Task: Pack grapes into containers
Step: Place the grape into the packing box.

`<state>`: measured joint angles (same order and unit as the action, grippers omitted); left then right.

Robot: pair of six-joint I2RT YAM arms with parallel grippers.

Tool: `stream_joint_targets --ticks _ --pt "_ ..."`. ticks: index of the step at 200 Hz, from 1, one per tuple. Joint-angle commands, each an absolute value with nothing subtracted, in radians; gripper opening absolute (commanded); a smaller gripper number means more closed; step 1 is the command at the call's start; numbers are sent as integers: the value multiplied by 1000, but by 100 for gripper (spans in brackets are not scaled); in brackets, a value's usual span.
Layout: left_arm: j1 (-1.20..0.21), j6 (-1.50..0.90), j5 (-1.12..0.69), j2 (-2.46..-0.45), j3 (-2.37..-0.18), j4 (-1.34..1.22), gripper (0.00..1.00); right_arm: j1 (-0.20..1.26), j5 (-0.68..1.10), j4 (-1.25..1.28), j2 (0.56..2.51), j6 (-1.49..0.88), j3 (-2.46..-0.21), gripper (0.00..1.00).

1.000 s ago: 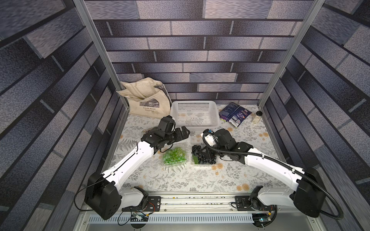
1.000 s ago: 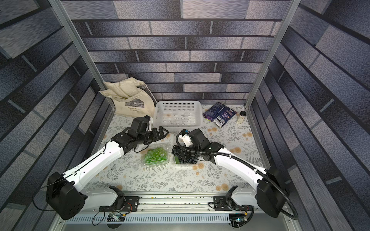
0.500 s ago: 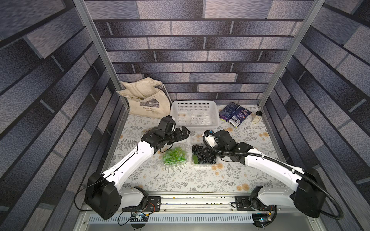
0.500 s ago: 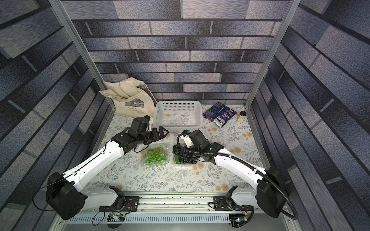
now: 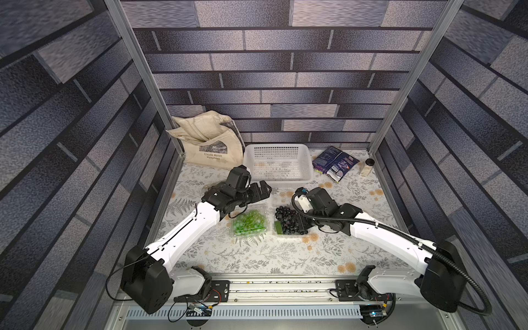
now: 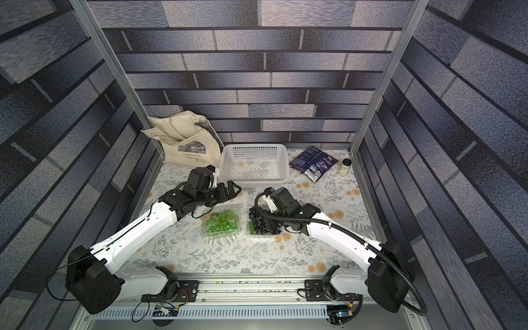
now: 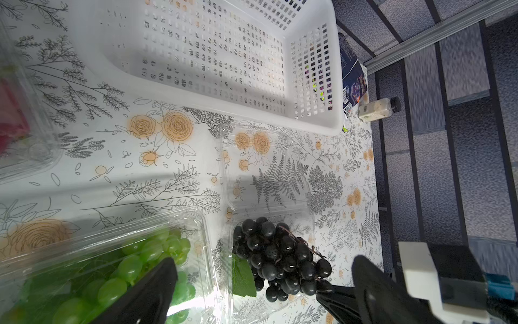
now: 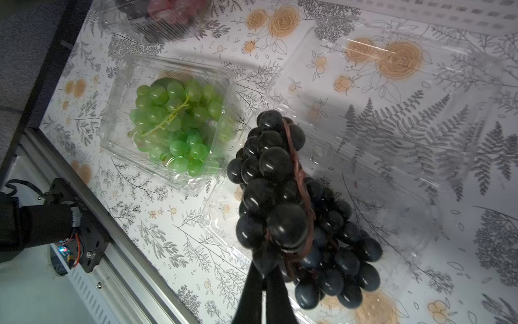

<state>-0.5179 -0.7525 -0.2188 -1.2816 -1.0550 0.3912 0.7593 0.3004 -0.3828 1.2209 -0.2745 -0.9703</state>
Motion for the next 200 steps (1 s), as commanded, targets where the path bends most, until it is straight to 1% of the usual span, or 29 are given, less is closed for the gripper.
stream_joint_targets --ticks 1,52,97,138,174,200 --pt "-527 -764 -196 -1258 -1042 392 99 775 319 -335 1227 -291 -952 0" --pt "-531 -761 -191 -1254 -1038 401 100 788 333 -287 1248 -318 -907 0" --pt "-533 -762 -196 -1266 -1039 395 100 788 311 -285 1286 -329 -884 0" --pt "-534 -761 -196 -1267 -1039 393 100 788 205 -359 1257 -328 -876 0" --pt "-535 -762 -202 -1277 -1042 385 100 787 85 -488 1254 -311 -905 0" --pt "-537 -760 -204 -1284 -1047 387 100 785 50 -516 1253 -310 -903 0"
